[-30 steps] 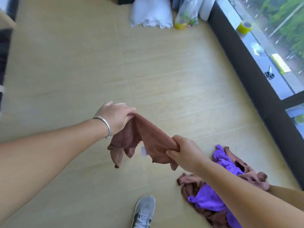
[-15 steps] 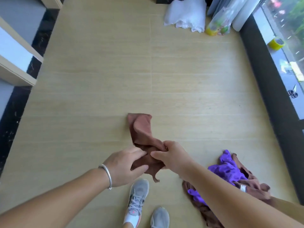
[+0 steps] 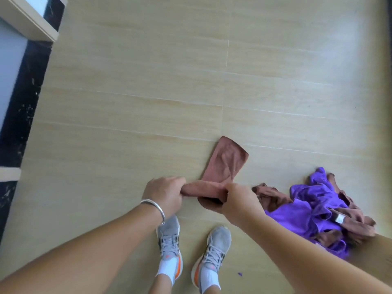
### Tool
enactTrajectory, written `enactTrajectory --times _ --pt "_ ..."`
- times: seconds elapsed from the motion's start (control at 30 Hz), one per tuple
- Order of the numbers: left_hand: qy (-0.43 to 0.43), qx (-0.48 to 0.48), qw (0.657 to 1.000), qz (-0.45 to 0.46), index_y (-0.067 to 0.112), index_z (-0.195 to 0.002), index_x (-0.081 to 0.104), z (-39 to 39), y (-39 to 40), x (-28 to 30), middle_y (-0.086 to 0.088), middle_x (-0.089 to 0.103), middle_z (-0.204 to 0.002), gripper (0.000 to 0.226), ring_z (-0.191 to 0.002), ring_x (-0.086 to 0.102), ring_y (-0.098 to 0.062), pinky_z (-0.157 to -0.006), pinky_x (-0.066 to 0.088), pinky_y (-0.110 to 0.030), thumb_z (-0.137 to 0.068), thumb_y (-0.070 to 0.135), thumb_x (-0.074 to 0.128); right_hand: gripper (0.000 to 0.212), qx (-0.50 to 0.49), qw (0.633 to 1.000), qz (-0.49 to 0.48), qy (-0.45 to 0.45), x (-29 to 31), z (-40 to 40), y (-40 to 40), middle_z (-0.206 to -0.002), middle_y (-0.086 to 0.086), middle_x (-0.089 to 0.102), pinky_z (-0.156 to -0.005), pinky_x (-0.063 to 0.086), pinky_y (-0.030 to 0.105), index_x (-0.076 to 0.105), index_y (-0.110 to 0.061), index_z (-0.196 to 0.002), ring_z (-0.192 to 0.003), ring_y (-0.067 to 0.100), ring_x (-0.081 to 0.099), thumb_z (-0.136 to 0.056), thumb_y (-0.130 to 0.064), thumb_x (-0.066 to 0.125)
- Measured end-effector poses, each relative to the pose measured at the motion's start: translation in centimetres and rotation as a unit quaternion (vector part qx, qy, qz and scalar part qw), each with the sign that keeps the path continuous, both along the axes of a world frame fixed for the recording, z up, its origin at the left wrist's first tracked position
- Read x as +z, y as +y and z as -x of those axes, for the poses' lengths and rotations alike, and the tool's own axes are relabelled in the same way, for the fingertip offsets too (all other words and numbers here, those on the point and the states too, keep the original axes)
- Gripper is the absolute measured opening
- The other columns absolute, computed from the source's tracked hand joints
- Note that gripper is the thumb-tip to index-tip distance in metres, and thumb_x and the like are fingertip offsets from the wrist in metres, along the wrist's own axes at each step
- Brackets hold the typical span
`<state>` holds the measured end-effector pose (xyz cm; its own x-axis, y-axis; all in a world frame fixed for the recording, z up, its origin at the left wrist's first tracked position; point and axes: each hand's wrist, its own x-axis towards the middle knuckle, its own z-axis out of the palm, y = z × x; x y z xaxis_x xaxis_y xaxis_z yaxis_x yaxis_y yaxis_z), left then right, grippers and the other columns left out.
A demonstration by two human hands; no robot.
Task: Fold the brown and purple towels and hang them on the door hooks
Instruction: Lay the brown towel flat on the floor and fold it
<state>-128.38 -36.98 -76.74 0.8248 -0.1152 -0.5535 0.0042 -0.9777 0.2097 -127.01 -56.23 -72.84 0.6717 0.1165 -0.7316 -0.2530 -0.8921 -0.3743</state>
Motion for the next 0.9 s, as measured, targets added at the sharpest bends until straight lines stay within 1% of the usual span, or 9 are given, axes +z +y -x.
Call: enactTrajectory --times 0.07,0.1,0.17,0.27,0.4,0.47,0.6,0.77,0.9 --pt "0.010 -0.047 0.996 -0.070 0.024 -0.096 0.057 -0.9 2.1 -0.1 0.004 0.065 -0.102 0.014 -0.100 0.060 -0.022 -0.071 0.035 -0.032 -0.086 0.020 0.049 0.018 0.128 0.981 0.139 -0.038 -0.6 -0.5 -0.4 -0.102 0.001 0.061 -0.068 0.041 0.027 0.061 -0.018 -0.105 -0.093 0.023 0.062 -0.092 -0.018 0.050" --pt "0.014 -0.076 0.992 -0.101 0.025 -0.099 0.057 -1.5 2.8 0.0 0.005 0.064 -0.105 0.016 -0.104 0.059 -0.021 -0.075 0.036 -0.032 -0.087 0.019 0.048 0.025 0.180 0.964 0.187 -0.053 -0.9 -0.9 -0.4 -0.109 0.004 0.058 -0.071 0.039 0.031 0.061 -0.017 -0.111 -0.098 0.027 0.061 -0.092 -0.012 0.045" --pt "0.007 -0.118 0.983 -0.139 0.026 -0.105 0.059 -3.1 3.8 0.4 0.005 0.062 -0.109 0.022 -0.109 0.057 -0.021 -0.082 0.036 -0.032 -0.089 0.018 0.046 0.030 0.243 0.937 0.240 -0.079 -0.6 -2.3 -0.1 -0.111 0.003 0.056 -0.074 0.036 0.033 0.061 -0.018 -0.114 -0.102 0.025 0.057 -0.092 -0.010 0.041" --pt "-0.023 -0.128 0.976 -0.175 0.027 -0.106 0.062 -6.6 4.8 1.8 0.006 0.063 -0.107 0.026 -0.108 0.056 -0.020 -0.087 0.036 -0.034 -0.089 0.015 0.046 0.030 0.276 0.913 0.269 -0.132 0.7 -5.5 0.6 -0.107 -0.002 0.060 -0.079 0.032 0.035 0.062 -0.024 -0.108 -0.105 0.022 0.049 -0.091 -0.014 0.039" --pt "-0.073 -0.104 0.968 -0.216 0.029 -0.098 0.064 -13.2 6.8 5.8 0.008 0.064 -0.099 0.027 -0.104 0.057 -0.018 -0.085 0.034 -0.034 -0.084 0.011 0.051 0.023 0.216 0.921 0.248 -0.208 5.2 -12.0 1.2 -0.101 -0.002 0.064 -0.084 0.034 0.035 0.054 -0.026 -0.093 -0.103 0.023 0.052 -0.088 -0.012 0.036" --pt "-0.106 -0.089 0.964 -0.225 0.031 -0.096 0.064 -16.9 8.2 9.0 0.009 0.064 -0.099 0.028 -0.105 0.056 -0.018 -0.084 0.034 -0.034 -0.081 0.010 0.054 0.018 0.188 0.917 0.224 -0.270 8.6 -15.6 1.6 -0.098 0.001 0.064 -0.080 0.034 0.034 0.047 -0.025 -0.086 -0.099 0.026 0.056 -0.084 -0.009 0.039" --pt "-0.203 -0.036 0.950 -0.234 0.028 -0.094 0.066 -24.0 11.5 17.4 0.007 0.066 -0.098 0.026 -0.106 0.053 -0.020 -0.082 0.036 -0.034 -0.081 0.011 0.051 0.026 0.113 0.902 0.195 -0.367 16.5 -22.0 2.3 -0.096 0.006 0.060 -0.072 0.032 0.031 0.056 -0.016 -0.098 -0.092 0.030 0.057 -0.081 -0.003 0.041" --pt "-0.332 0.020 0.929 -0.164 0.024 -0.090 0.068 -29.4 15.1 28.5 0.002 0.064 -0.090 0.025 -0.093 0.054 -0.026 -0.069 0.034 -0.033 -0.082 0.015 0.047 0.026 0.022 0.876 0.138 -0.462 25.5 -26.7 2.9 -0.092 0.006 0.059 -0.068 0.032 0.031 0.056 -0.017 -0.102 -0.081 0.030 0.052 -0.085 -0.002 0.042" --pt "-0.382 0.052 0.919 -0.080 0.027 -0.107 0.068 -28.8 17.0 31.6 -0.005 0.067 -0.097 0.035 -0.093 0.056 -0.031 -0.069 0.039 -0.033 -0.086 0.010 0.045 0.020 0.004 0.869 0.124 -0.479 27.6 -26.9 3.1 -0.090 0.008 0.064 -0.065 0.038 0.033 0.058 -0.017 -0.104 -0.082 0.032 0.055 -0.099 -0.020 0.039"
